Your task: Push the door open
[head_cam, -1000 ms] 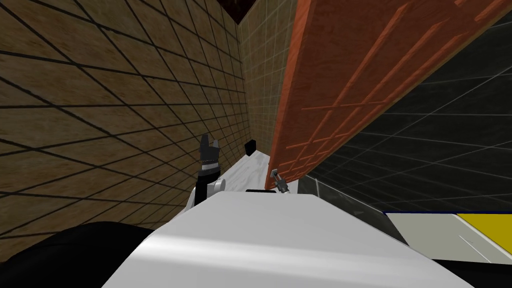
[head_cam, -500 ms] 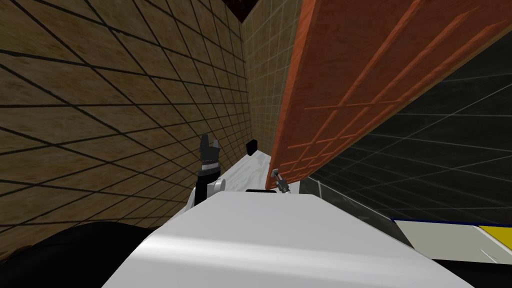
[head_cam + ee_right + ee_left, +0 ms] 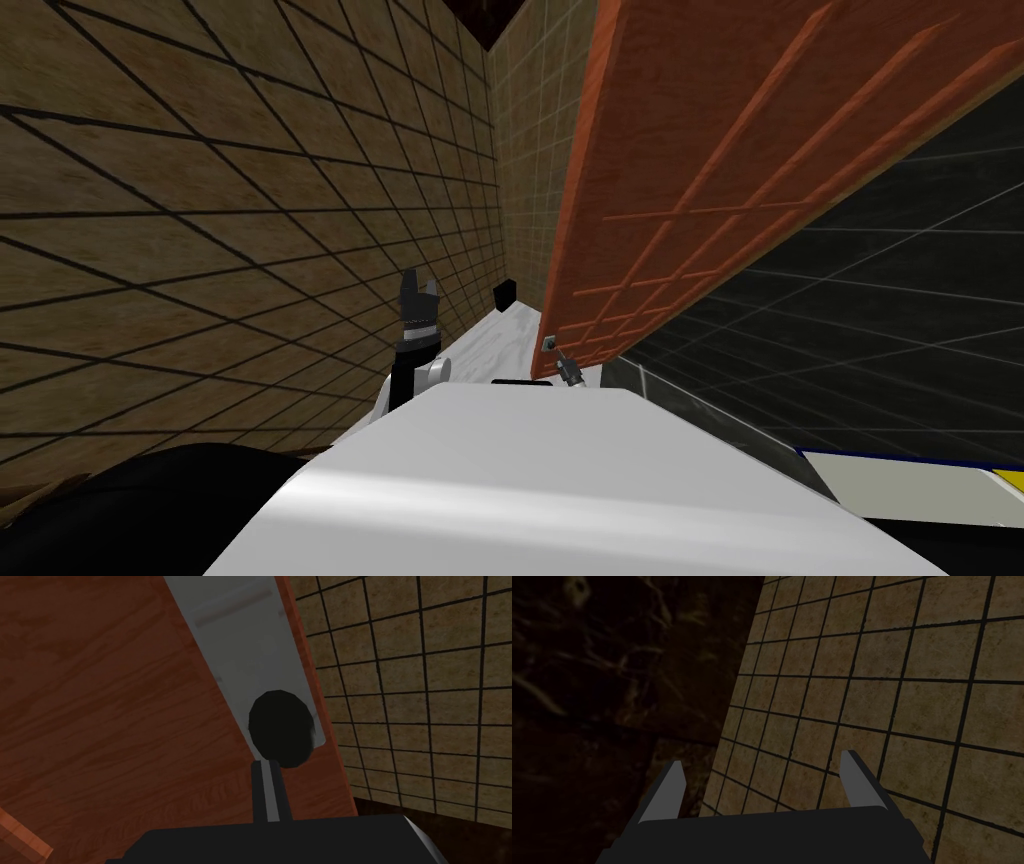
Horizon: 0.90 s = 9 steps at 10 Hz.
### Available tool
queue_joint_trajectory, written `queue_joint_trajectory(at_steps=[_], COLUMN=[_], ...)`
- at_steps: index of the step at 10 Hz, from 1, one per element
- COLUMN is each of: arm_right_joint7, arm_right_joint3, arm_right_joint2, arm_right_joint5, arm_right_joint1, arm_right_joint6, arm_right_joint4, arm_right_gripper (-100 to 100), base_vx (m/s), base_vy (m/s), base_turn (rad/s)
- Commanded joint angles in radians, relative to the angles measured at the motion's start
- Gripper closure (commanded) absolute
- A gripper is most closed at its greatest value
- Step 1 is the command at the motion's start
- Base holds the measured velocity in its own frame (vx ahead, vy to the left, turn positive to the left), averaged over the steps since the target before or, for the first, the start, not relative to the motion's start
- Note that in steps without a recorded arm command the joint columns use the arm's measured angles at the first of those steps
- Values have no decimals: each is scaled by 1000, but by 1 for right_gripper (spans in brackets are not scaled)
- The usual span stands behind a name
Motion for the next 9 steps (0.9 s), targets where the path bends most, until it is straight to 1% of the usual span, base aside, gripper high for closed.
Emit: queue_joint_trajectory(at_steps=[1,5,9], arm_right_joint7=[42,135,229], arm_right_joint3=[-9,-34,-58], arm_right_joint2=[-6,-16,-11], arm_right_joint5=[13,48,83], arm_right_joint1=[7,41,75], arm_right_joint6=[-16,-53,-90], arm_right_joint4=[5,-4,-14], arm_right_gripper=[-100,-100,-100], base_vx=[-47,-64,-64], base_vy=[24,34,15], base_turn=[-99,-65,-76])
